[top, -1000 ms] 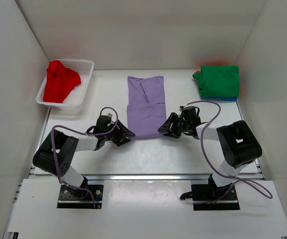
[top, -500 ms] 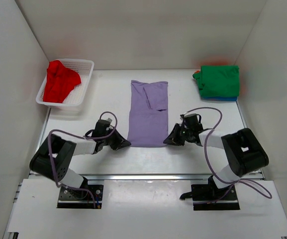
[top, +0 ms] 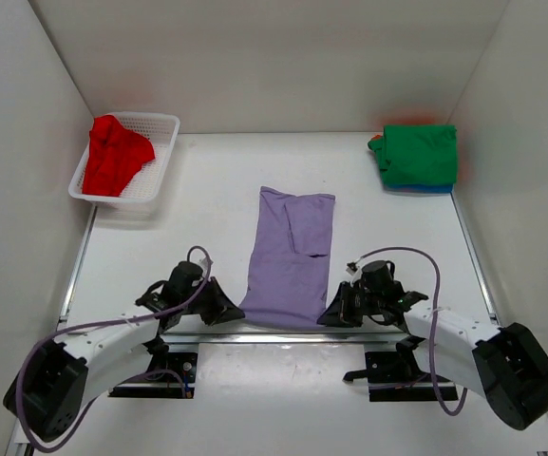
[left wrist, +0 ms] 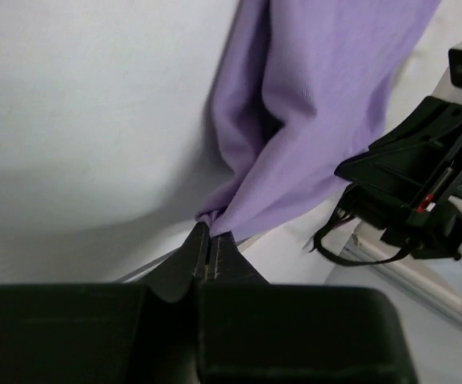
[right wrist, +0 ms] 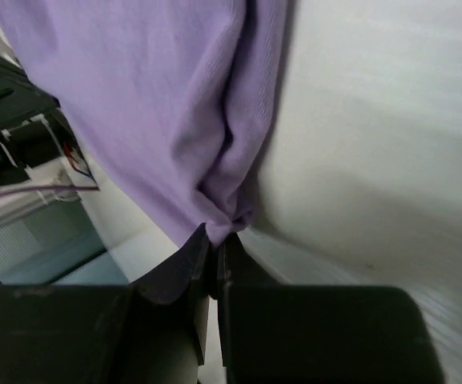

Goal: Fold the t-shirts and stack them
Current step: Fold the long partially folded tshirt into a neat square

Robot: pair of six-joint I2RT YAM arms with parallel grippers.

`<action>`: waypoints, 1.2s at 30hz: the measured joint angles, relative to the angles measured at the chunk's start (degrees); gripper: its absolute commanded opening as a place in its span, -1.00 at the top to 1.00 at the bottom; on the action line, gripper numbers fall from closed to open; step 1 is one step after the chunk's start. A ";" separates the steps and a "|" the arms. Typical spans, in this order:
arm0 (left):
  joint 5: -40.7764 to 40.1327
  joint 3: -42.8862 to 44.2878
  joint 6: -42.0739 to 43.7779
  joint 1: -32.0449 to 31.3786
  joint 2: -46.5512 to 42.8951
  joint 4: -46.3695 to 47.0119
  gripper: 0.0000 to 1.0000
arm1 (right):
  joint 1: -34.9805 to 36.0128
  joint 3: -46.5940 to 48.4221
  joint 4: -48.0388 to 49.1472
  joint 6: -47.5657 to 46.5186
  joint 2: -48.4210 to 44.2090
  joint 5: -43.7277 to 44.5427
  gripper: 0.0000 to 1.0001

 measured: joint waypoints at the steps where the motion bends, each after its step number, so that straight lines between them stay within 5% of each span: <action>1: 0.11 1.01 0.13 0.50 0.31 -0.61 1.00 | -0.90 0.26 -0.52 0.13 -0.52 -0.52 1.00; 7: 2.12 18.25 3.52 6.93 16.55 -1.64 1.00 | -12.57 13.18 -7.48 -4.13 5.27 -5.14 0.99; 13: 3.74 49.55 6.62 13.88 43.06 2.03 1.00 | -23.39 40.06 -8.15 -10.25 26.95 -8.61 0.86; 15: 4.72 61.44 6.84 15.50 52.46 2.91 0.42 | -25.27 50.07 -8.52 -11.61 35.23 -8.63 0.40; 18: 4.98 79.19 6.73 18.08 66.36 3.98 0.12 | -27.56 62.88 -8.04 -14.16 46.71 -7.69 0.01; 20: 4.92 83.89 5.97 19.91 71.49 5.14 -0.04 | -28.33 67.14 -8.94 -15.87 51.41 -6.32 -0.05; 26: 6.56 73.75 2.80 23.69 71.82 9.88 0.00 | -28.52 63.28 -10.03 -18.95 53.33 -2.45 -0.27; 33: 10.51 46.23 -0.79 23.61 59.95 18.93 0.04 | -24.50 58.49 -5.97 -15.61 54.18 -3.06 -0.34; 35: 11.41 40.57 -1.36 23.47 55.10 20.06 0.05 | -22.77 60.89 -4.94 -14.25 56.52 -3.74 -0.25; 36: 11.74 38.69 -1.53 23.47 52.96 20.63 0.05 | -22.01 62.42 -4.37 -13.73 57.92 -4.46 0.06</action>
